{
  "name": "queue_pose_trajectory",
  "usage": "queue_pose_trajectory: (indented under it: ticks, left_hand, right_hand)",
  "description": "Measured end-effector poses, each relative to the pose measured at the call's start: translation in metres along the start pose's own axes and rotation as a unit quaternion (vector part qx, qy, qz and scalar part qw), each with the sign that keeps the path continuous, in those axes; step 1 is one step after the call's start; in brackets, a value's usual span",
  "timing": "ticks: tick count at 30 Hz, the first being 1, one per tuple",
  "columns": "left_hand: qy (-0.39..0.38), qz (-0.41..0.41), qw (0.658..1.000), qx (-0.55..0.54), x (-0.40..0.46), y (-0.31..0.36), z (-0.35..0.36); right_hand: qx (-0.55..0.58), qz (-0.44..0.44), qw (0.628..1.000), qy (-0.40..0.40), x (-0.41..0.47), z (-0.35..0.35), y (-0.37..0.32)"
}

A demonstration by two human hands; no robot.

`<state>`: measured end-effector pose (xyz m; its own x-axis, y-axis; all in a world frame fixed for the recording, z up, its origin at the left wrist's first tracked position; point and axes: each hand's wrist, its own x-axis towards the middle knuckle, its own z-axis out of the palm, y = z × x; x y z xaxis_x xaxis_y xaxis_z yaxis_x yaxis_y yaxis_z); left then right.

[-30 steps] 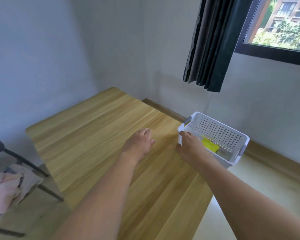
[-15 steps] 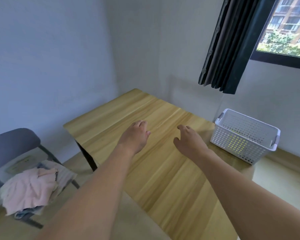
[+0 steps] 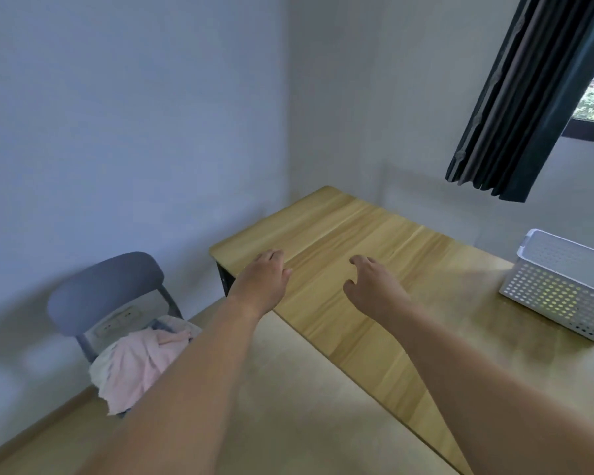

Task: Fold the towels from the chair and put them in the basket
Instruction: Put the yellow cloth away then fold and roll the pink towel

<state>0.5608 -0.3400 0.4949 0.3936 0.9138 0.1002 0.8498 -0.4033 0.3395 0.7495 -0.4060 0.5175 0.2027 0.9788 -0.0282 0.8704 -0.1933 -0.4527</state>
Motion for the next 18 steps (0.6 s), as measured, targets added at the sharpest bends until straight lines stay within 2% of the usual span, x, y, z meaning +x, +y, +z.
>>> queue_pose_trajectory:
  ticks: [5, 8, 13, 18]
  left_hand:
    - [-0.028, -0.005, 0.999, -0.017, -0.003, -0.102, -0.029]
    - [-0.041, -0.018, 0.999, -0.015, -0.006, -0.149, -0.047]
    - [-0.012, -0.048, 0.999, -0.016, -0.016, -0.215, -0.073]
    - [-0.043, -0.061, 0.997, -0.008, -0.018, -0.305, -0.084]
  right_hand:
    - [0.003, 0.008, 1.000, -0.015, 0.009, 0.049, -0.095]
    - [0.009, 0.016, 1.000, -0.021, 0.017, 0.066, -0.130]
    - [0.019, 0.002, 0.999, -0.031, 0.043, 0.102, -0.184]
    - [0.032, -0.002, 0.997, -0.074, 0.058, 0.160, -0.254]
